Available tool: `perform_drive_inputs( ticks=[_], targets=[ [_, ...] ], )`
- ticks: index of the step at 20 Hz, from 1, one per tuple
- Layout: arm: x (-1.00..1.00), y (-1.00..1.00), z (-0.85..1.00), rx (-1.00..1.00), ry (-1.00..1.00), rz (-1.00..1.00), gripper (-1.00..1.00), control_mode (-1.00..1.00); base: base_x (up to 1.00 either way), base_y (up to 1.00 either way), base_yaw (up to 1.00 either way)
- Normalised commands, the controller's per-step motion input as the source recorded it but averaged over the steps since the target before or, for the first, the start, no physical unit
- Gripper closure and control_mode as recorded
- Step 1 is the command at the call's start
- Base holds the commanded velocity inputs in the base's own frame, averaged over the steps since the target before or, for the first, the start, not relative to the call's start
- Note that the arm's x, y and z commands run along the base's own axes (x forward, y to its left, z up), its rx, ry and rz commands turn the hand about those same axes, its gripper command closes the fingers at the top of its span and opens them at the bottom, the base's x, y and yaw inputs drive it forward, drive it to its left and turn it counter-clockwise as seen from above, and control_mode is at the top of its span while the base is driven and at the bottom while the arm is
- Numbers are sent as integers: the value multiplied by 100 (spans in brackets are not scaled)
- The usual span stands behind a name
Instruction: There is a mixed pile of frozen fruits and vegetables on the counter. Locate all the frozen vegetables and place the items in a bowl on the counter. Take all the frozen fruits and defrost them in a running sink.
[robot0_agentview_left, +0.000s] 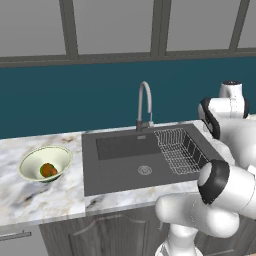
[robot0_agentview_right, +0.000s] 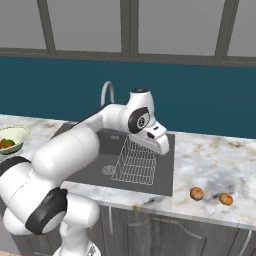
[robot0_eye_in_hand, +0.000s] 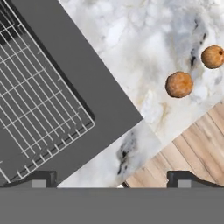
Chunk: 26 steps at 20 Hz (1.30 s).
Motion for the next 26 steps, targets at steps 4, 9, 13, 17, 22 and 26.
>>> perform_drive_inputs(
  ticks=[4, 9, 13, 17, 22, 26],
  targets=[
    [0, -28, -1, 1, 1, -21, -100, -100, 0, 0, 0],
    [0, -23, -4, 0, 1, -20, -100, -100, 0, 0, 0],
    [0, -23, -2, 0, 1, -19, -100, -100, 0, 0, 0],
    [1, -20, -2, 0, 1, -18, -100, -100, 0, 0, 0],
    [5, -21, -4, 0, 2, -19, -100, -100, 0, 0, 0],
    [2, -23, -7, 0, 2, -19, -100, -100, 0, 0, 0]
  ],
)
